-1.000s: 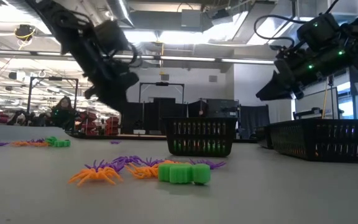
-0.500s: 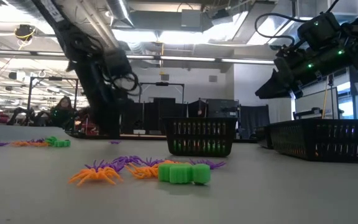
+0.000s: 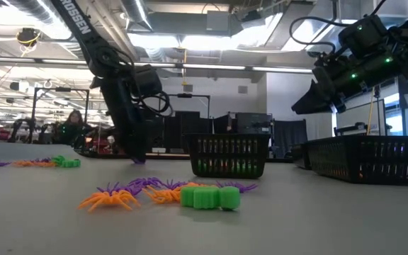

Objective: Sort Halloween decoration
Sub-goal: Put the purple spider toy into the top bin

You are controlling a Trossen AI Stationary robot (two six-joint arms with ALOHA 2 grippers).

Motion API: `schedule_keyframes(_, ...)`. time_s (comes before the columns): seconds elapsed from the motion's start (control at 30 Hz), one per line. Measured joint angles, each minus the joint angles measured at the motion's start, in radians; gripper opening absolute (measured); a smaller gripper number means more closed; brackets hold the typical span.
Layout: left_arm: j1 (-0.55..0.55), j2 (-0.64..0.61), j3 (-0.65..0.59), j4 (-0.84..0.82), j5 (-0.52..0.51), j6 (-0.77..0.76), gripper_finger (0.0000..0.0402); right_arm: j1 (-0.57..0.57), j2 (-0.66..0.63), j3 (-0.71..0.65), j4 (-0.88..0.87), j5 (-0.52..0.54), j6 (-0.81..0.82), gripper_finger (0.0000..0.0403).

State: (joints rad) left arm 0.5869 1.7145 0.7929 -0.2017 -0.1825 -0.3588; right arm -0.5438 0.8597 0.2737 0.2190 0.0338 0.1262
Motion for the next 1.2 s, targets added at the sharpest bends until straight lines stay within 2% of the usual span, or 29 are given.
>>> schedule_keyframes(0.2,-0.008,-0.008,-0.002,0.0,-0.005,0.041,0.0008,0.0,0.0,0.0,-0.005,0.0,0.0,0.015)
schedule_keyframes(0.4,-0.016,-0.077,-0.009,-0.008,-0.01,0.055,0.0001,0.0,0.0,0.0,0.001,0.0,0.001,0.015)
schedule_keyframes(0.57,-0.07,-0.171,-0.007,0.051,-0.008,0.057,0.0,0.0,0.0,0.0,0.036,-0.027,0.037,0.015)
schedule_keyframes(0.7,-0.155,-0.217,-0.006,0.192,0.011,0.082,0.0,0.001,0.018,0.0,0.128,-0.148,0.079,0.015)
schedule_keyframes(0.8,-0.225,-0.214,-0.006,0.368,0.051,0.12,0.0,0.002,0.05,0.0,0.207,-0.247,0.086,0.015)
schedule_keyframes(0.93,-0.308,-0.196,-0.004,0.554,0.079,0.165,0.0,0.004,0.106,0.001,0.289,-0.307,0.105,0.015)
schedule_keyframes(1.03,-0.344,-0.193,-0.004,0.633,0.069,0.184,0.0,0.04,0.161,0.001,0.364,-0.305,0.106,0.015)
schedule_keyframes(1.2,-0.366,-0.193,-0.004,0.651,0.038,0.187,0.0,0.135,0.286,0.0,0.613,-0.197,0.106,0.015)
